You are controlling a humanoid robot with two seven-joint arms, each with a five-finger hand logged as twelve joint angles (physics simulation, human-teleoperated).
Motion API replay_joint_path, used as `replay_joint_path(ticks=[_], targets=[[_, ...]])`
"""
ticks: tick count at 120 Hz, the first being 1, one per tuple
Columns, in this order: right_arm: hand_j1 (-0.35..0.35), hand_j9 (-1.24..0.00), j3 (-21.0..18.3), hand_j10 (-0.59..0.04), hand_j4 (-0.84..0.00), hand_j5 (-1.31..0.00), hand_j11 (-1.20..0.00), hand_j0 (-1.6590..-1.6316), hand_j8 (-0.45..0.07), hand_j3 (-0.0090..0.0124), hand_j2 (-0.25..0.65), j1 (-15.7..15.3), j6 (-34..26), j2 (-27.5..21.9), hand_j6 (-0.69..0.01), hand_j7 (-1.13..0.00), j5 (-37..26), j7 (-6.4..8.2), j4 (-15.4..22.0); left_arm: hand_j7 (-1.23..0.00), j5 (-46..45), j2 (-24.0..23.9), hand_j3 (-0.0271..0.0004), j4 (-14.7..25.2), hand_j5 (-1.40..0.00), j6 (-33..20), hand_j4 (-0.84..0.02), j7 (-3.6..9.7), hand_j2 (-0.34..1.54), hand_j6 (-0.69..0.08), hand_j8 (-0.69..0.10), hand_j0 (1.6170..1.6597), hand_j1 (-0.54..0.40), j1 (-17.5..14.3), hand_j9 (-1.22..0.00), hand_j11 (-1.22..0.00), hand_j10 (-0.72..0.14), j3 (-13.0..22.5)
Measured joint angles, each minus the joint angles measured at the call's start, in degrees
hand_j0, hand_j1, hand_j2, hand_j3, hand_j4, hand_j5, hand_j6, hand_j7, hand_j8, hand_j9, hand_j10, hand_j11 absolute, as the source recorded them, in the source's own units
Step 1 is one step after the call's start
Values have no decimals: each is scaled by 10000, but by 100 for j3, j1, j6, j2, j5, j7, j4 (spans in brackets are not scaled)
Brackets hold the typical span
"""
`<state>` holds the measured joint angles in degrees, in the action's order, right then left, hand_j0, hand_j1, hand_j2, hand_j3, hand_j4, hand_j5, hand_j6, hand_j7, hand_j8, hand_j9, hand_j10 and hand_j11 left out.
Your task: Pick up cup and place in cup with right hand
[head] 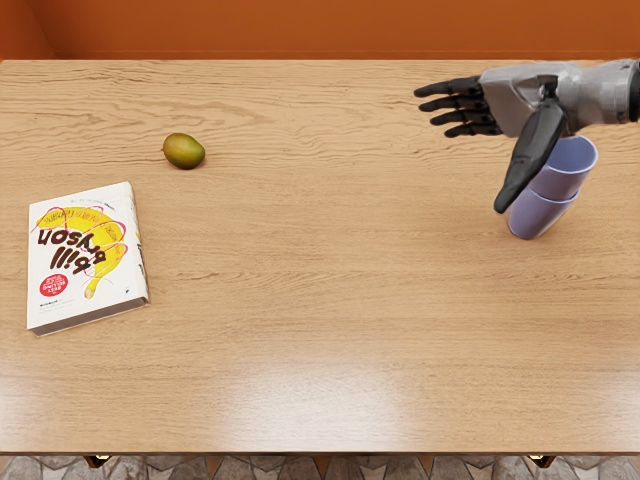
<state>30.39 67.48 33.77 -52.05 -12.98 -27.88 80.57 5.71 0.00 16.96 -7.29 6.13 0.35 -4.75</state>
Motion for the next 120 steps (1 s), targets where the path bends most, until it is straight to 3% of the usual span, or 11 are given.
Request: replay_joint_path(ticks=[21,28,36,62,83,120], targets=[[-3484,-19,79,-29,-34,-20,-18,-16581,-35,0,4,-920,102,-74,-40,-18,413,1194,76,-1,1,0,-1,0,-1,1,0,0,0,0,0,16581,3489,0,-1,-1,0,0],[-3488,-14,87,-24,-28,-16,-14,-16581,-28,0,5,-1114,112,-220,-33,-13,593,1440,97,-1,4,0,-1,4,-1,8,0,1,0,0,0,16581,3489,-6,-1,-1,0,2],[-3491,-10,88,-17,-20,-11,-10,-16581,-20,0,8,-1298,118,-426,-23,-10,792,1601,111,-1,7,0,-1,6,-1,12,0,1,0,0,0,16581,3489,-43,-1,-1,0,15],[-3492,-3,90,-4,-3,-3,-2,-16580,-4,0,14,-1756,124,-1044,-3,-3,1170,1767,109,-2,9,0,-1,9,-2,17,0,2,1,0,0,16581,3489,-27,-2,-2,0,-3],[-3491,0,81,1,1,0,0,-16580,3,0,17,-1835,125,-1470,7,-1,1318,1790,84,-2,10,0,-2,2,-3,15,0,2,2,0,0,16581,3488,87,-2,-2,0,-6],[-3492,2,85,3,1,1,2,-16580,7,0,17,-1850,126,-1569,13,0,1354,1794,41,-3,2,0,-2,5,-3,17,0,2,2,0,0,16581,3488,111,-3,-3,0,-3]])
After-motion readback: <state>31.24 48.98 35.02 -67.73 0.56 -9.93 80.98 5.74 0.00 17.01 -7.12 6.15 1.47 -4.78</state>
